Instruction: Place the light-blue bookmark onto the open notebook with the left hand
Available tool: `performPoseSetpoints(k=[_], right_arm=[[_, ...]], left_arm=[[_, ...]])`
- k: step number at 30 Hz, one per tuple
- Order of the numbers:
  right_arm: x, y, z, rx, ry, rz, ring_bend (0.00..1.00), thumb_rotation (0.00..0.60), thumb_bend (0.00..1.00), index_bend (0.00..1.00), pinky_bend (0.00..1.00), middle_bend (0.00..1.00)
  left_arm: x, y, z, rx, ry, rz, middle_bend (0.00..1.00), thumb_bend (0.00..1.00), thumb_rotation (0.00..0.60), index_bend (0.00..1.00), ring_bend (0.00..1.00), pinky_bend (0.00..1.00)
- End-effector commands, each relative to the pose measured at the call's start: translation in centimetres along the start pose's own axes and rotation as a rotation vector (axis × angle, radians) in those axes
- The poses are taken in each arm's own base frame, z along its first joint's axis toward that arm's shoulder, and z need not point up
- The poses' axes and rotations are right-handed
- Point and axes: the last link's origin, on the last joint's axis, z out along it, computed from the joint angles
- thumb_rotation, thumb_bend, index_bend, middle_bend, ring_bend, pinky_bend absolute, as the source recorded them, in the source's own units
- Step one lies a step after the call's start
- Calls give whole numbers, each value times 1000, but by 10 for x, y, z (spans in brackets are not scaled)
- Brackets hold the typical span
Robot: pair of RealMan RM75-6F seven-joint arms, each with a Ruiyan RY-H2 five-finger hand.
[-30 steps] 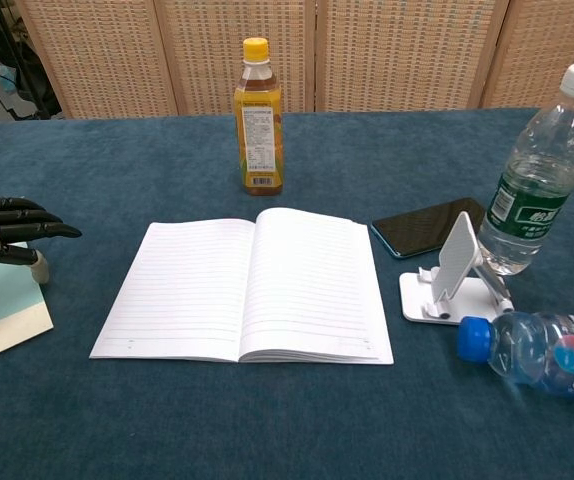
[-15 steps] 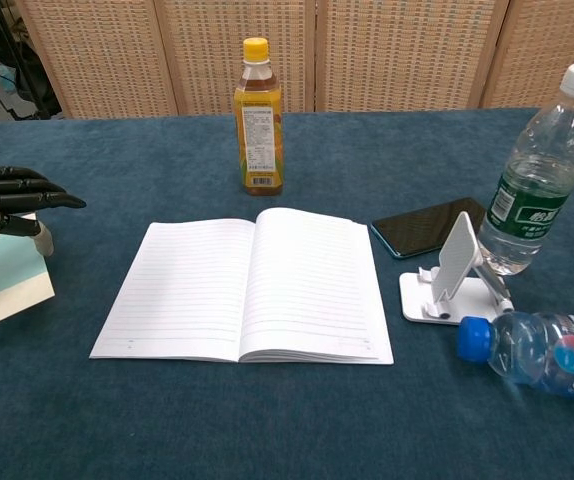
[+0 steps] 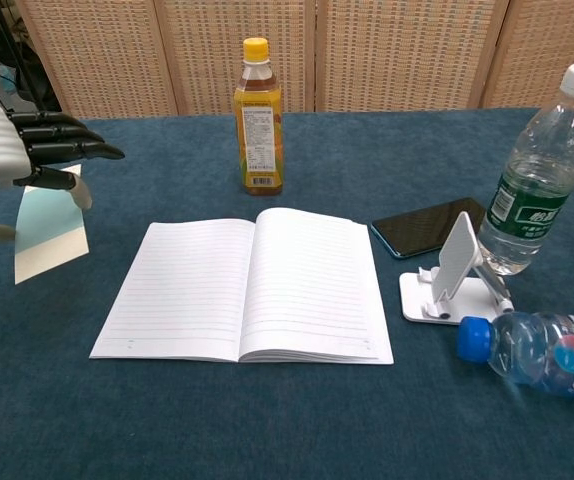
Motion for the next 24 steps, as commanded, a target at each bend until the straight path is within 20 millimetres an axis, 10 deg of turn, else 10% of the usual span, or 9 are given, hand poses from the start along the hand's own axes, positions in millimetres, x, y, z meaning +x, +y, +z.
performPoseSetpoints(k=[1,24], right_arm=[[0,1,1,-3,-1,1,0,600,0,0,0,0],[4,13,5,-35,-7,47,0,600,0,0,0,0]], left_arm=[[8,-1,11,-20,43,34,0,212,600,395,0,87],[17,43,81,-276,222,129,0,209,600,395,0,87]])
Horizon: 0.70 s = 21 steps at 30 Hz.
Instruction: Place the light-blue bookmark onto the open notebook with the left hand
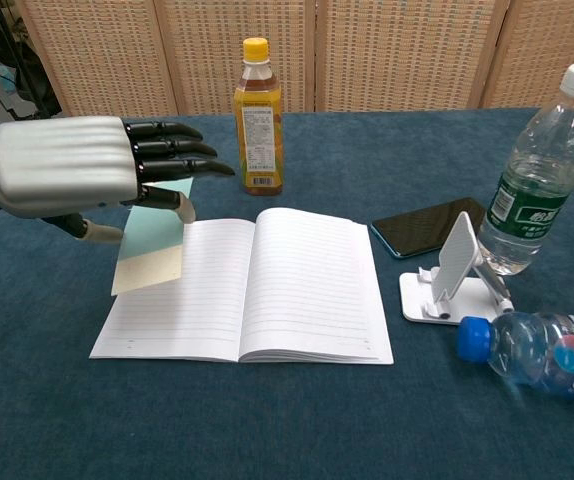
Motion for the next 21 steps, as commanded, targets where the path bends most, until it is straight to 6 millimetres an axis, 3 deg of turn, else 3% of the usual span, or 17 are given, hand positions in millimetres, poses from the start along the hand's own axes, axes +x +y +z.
performPoseSetpoints(k=[1,21], right_arm=[[1,2,0,-5,1,7,0,600,0,0,0,0],[4,5,-1,-8,6,25,0,600,0,0,0,0]], left_arm=[[0,12,12,-67,20,19,0,209,600,395,0,87],[-9,28,23,-134,21,37,0,209,600,395,0,87]])
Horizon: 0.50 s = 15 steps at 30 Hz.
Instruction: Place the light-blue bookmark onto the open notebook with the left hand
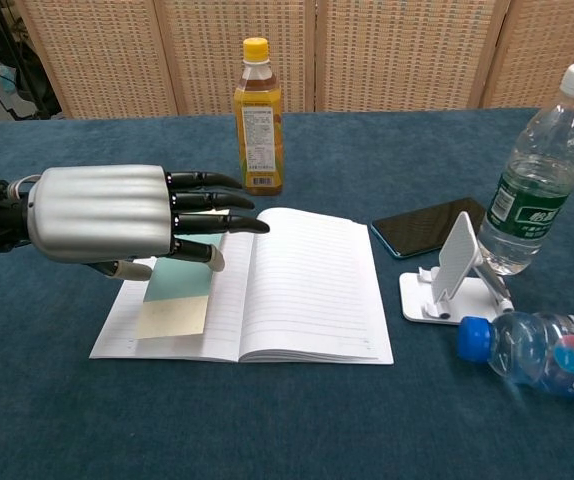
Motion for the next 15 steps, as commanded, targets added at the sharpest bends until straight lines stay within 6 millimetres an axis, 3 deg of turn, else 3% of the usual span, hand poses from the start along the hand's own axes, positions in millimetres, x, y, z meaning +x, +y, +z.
performPoseSetpoints(k=[1,15], right_arm=[[0,0,0,-1,0,0,0,600,0,0,0,0],[0,1,1,-3,1,3,0,600,0,0,0,0]], left_arm=[[-1,2,1,-5,-3,-2,0,209,600,395,0,87],[-10,7,9,-29,-19,9,0,209,600,395,0,87]])
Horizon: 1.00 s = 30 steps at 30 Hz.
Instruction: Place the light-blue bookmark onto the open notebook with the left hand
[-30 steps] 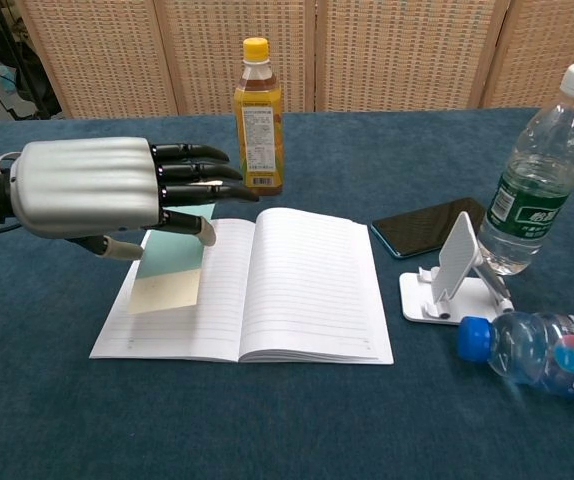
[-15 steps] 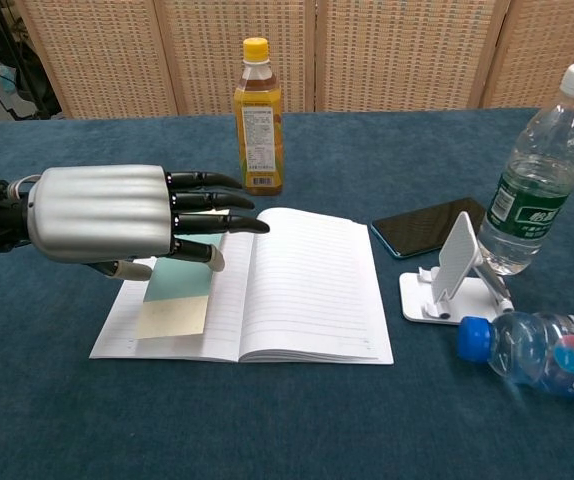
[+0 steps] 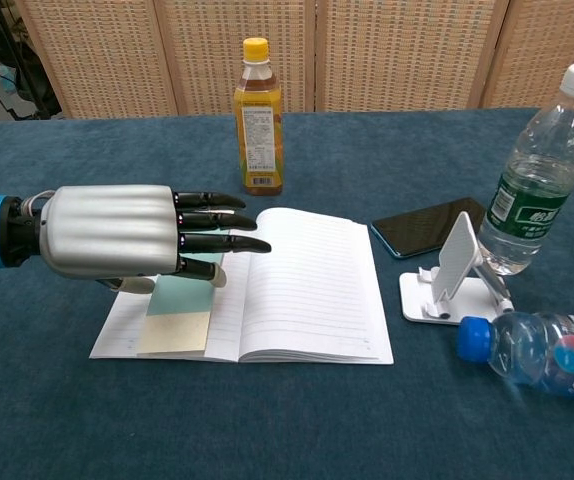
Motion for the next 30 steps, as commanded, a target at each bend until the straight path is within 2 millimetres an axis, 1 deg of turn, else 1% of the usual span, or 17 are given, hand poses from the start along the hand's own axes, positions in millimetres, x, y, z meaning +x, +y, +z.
performPoseSetpoints(k=[1,13,30], right_arm=[[0,0,0,0,2,2,0,600,0,0,0,0],[1,0,0,4,2,3,0,600,0,0,0,0],[1,-1,0,7,6,4,0,600,0,0,0,0]], left_arm=[[0,0,3,-4,3,1,0,209,600,395,0,87],[2,-2,13,-4,18,3,0,209,600,395,0,87],[-1,0,14,-1,1,-4,0,209,600,395,0,87]])
